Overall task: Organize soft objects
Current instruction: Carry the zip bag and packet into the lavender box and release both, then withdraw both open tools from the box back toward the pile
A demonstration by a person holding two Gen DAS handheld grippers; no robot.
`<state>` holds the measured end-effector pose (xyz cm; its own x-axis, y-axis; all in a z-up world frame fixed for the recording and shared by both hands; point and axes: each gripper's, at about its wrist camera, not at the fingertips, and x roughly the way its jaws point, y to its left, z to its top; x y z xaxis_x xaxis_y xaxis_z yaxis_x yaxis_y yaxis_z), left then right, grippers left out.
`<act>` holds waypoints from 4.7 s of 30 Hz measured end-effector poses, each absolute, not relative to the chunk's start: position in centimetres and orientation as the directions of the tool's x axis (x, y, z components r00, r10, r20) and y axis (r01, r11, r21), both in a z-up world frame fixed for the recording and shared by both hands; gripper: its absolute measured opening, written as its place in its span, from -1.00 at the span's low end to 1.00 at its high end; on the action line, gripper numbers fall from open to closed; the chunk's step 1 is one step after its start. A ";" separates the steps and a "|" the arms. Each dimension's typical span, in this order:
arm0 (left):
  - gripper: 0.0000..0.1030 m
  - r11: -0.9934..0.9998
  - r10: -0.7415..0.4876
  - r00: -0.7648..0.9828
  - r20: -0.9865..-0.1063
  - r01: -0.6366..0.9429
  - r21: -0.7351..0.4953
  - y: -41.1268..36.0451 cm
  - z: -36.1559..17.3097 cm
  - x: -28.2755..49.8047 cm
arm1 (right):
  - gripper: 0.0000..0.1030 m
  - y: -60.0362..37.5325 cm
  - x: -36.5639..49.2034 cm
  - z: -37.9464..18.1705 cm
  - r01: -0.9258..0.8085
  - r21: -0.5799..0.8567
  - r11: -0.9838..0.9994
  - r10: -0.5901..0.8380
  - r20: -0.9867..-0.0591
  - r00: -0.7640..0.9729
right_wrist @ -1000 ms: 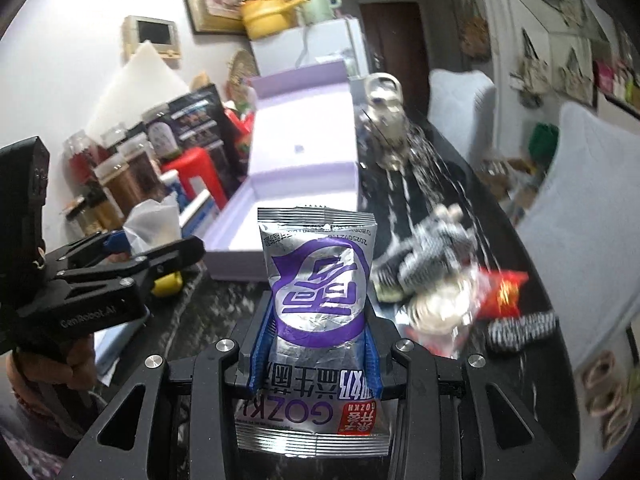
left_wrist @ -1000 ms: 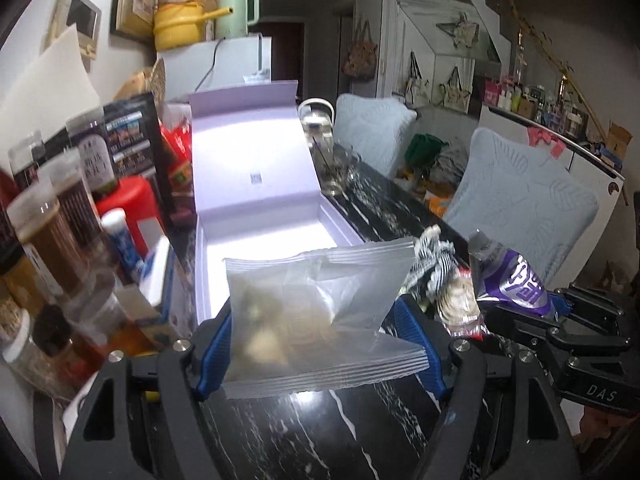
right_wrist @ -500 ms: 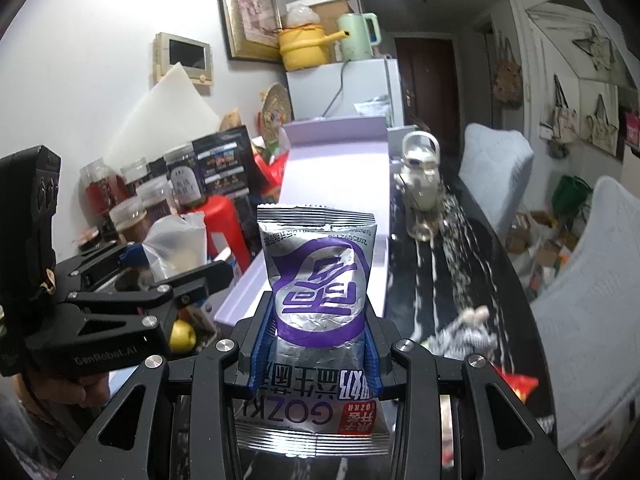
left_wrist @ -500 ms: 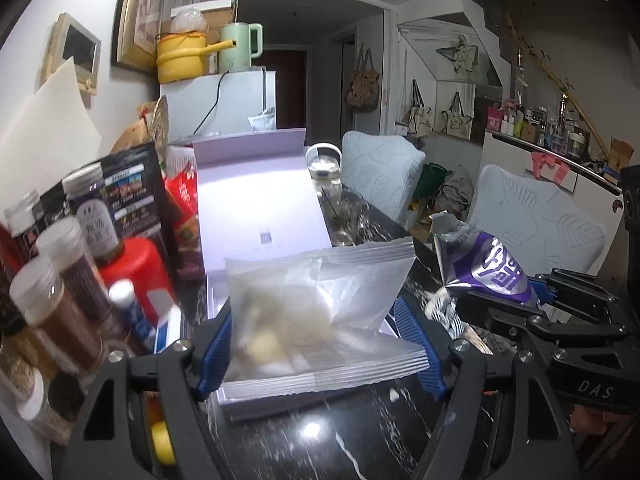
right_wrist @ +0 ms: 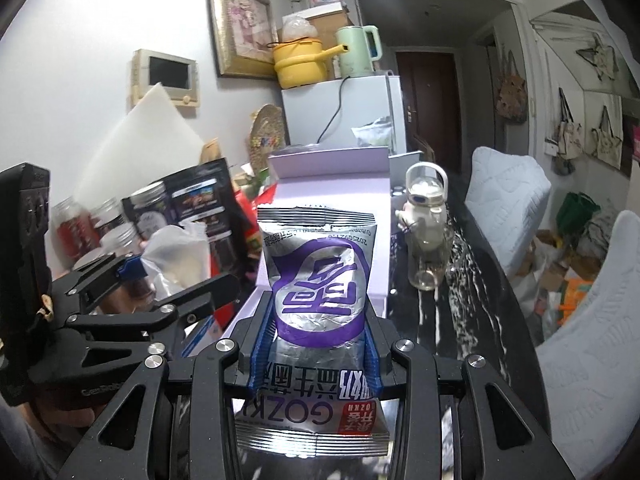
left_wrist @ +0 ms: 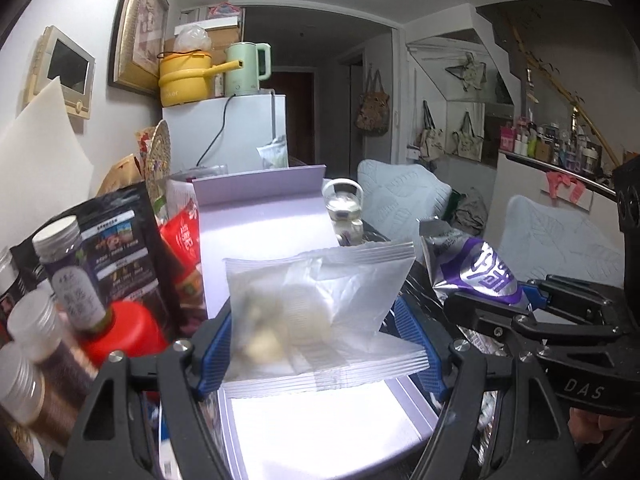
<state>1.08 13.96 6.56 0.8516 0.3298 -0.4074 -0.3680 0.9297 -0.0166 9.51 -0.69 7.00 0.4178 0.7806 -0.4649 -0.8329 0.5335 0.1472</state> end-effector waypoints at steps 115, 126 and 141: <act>0.67 0.918 0.352 0.823 -0.446 -0.396 -0.005 7.0 11.1 -3.7 | 0.64 -11.2 2.3 13.2 -0.665 0.006 0.747 0.618 -0.374 0.691; 0.68 0.968 0.200 0.851 -0.485 -0.247 -0.035 3.3 8.8 -5.4 | 0.72 -15.9 -0.7 10.9 -0.606 0.030 0.795 0.569 -0.385 0.727; 0.67 0.988 0.062 0.814 -0.577 -0.131 -0.079 -0.6 3.2 -4.1 | 0.72 -20.6 -1.1 5.1 -0.517 0.092 0.851 0.493 -0.478 0.727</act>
